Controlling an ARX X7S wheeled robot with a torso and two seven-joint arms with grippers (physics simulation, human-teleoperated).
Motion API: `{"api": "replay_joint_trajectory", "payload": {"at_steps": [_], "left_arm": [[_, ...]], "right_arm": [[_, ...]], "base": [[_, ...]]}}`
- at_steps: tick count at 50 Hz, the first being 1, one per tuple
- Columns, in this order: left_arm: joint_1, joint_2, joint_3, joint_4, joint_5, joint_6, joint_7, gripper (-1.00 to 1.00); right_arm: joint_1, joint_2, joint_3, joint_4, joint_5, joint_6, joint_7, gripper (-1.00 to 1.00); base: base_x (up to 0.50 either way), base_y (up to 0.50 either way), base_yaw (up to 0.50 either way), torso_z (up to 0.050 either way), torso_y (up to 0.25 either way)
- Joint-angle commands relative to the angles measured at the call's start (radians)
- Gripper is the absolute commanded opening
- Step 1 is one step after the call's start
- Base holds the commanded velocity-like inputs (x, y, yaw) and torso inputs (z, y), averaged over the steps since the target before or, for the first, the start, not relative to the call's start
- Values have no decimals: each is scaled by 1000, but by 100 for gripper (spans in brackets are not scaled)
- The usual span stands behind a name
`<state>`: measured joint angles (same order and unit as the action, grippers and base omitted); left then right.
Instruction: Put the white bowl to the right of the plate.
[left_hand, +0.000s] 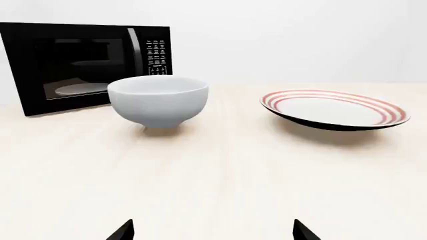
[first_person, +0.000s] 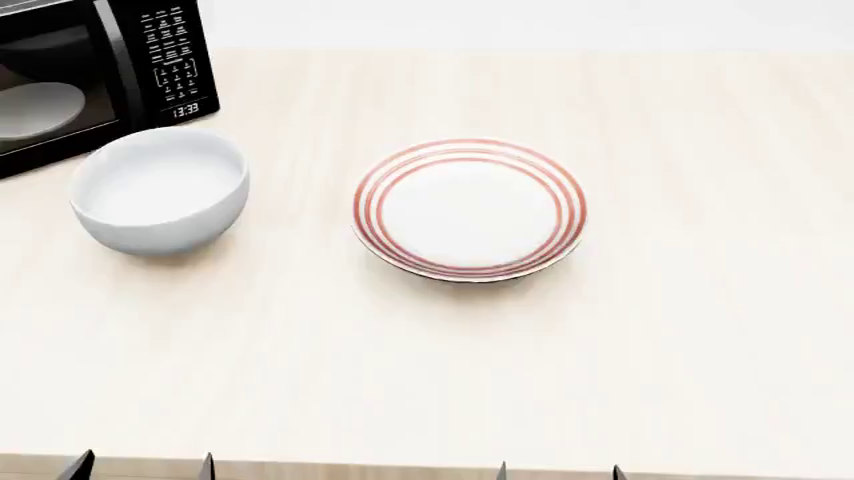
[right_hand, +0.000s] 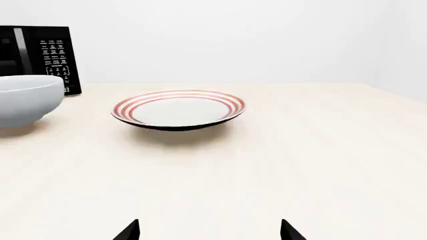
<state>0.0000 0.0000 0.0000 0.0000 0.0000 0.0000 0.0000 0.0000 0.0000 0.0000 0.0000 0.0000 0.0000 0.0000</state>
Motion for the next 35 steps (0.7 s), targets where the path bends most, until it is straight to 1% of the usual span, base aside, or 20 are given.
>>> {"api": "replay_joint_trajectory", "payload": {"at_steps": [1,4,6,9,12,17,18,23,26,27,28,30,35], "left_arm": [[7,-4,4,26,-4,-20,-4,100],[1,-22,25,8,-18,-10,-29,100],[1,-29,39,22,-22,-49,-36,100],[-2,-39,50,72,-30,-111,-44,100],[-29,-43,46,198,-61,-230,-56,100],[-92,-62,60,323,-84,-416,-62,100],[-115,-67,54,354,-106,-474,-54,100],[-196,-82,32,402,-157,-618,-51,100],[-231,-90,25,423,-173,-670,-57,100],[-235,-90,21,427,-180,-675,-58,100],[-241,-91,16,437,-184,-684,-62,100],[-238,-94,15,454,-192,-693,-64,100],[-233,-100,22,467,-197,-694,-71,100]], "right_arm": [[-5,26,-33,-20,26,15,34,100],[12,31,-43,-10,37,64,51,100],[15,40,-54,-3,2,42,84,100],[37,50,-52,-21,8,102,95,100],[68,63,-40,-118,20,230,105,100],[138,83,-4,-301,93,472,92,100],[155,90,0,-340,103,519,91,100],[210,107,3,-423,115,628,105,100],[237,110,17,-450,148,673,93,100],[236,116,16,-453,156,663,80,100],[247,118,39,-472,219,725,43,100],[255,105,98,-489,318,758,-6,100],[279,112,118,-506,333,792,16,100]], "base": [[0,0,0,0,0],[0,0,0,0,0],[0,0,0,0,0],[0,0,0,0,0],[0,0,0,0,0],[0,0,0,0,0],[0,0,0,0,0],[0,0,0,0,0],[0,0,0,0,0],[0,0,0,0,0],[0,0,0,0,0],[119,92,0,0,0],[461,284,0,0,0]]}}
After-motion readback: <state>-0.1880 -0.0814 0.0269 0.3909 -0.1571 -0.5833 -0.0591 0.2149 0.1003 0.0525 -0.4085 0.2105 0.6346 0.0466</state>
